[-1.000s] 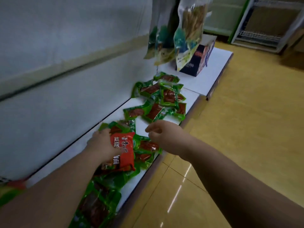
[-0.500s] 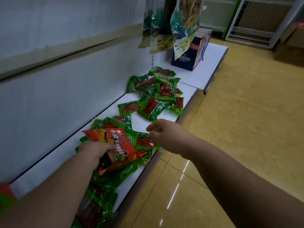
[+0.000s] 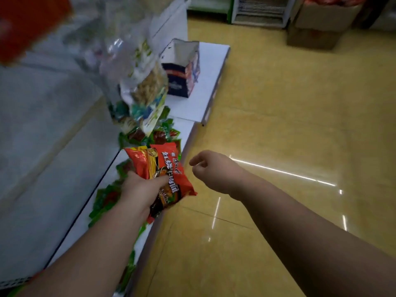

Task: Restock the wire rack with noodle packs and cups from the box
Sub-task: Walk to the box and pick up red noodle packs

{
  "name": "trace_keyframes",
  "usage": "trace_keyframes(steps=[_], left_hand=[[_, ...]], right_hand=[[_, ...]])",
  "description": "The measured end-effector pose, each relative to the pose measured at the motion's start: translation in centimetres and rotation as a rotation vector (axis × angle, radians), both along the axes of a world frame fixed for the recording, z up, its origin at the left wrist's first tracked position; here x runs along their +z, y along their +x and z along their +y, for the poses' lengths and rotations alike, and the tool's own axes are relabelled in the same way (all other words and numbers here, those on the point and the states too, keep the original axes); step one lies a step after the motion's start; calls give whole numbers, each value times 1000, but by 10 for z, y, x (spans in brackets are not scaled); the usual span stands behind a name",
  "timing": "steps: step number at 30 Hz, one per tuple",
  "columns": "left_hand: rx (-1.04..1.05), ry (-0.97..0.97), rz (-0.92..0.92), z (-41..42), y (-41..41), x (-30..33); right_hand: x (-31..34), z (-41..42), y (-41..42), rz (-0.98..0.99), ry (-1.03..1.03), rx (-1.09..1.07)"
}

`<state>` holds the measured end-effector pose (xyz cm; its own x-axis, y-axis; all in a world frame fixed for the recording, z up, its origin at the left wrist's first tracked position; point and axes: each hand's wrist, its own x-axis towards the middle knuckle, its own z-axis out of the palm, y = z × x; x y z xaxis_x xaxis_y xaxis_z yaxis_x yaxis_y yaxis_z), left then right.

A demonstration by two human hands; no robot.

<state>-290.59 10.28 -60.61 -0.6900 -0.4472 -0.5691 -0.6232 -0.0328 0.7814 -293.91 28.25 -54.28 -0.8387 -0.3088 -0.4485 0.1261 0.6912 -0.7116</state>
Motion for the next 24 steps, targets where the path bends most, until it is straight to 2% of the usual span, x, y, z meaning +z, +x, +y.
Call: trace_keyframes(steps=[8,13,19,24], left_hand=[[-48,127,156,144,-63,215],[-81,224,288,203,-121,308],[-172,313,451,253,-227,362],[-332,408,457,293,-335,387]], right_hand=[[215,146,-49,112,108,-150],[308,197,-100,221,128,-220],[352,233,-198,281,105,-326],[370,269,-287,268,98,-382]])
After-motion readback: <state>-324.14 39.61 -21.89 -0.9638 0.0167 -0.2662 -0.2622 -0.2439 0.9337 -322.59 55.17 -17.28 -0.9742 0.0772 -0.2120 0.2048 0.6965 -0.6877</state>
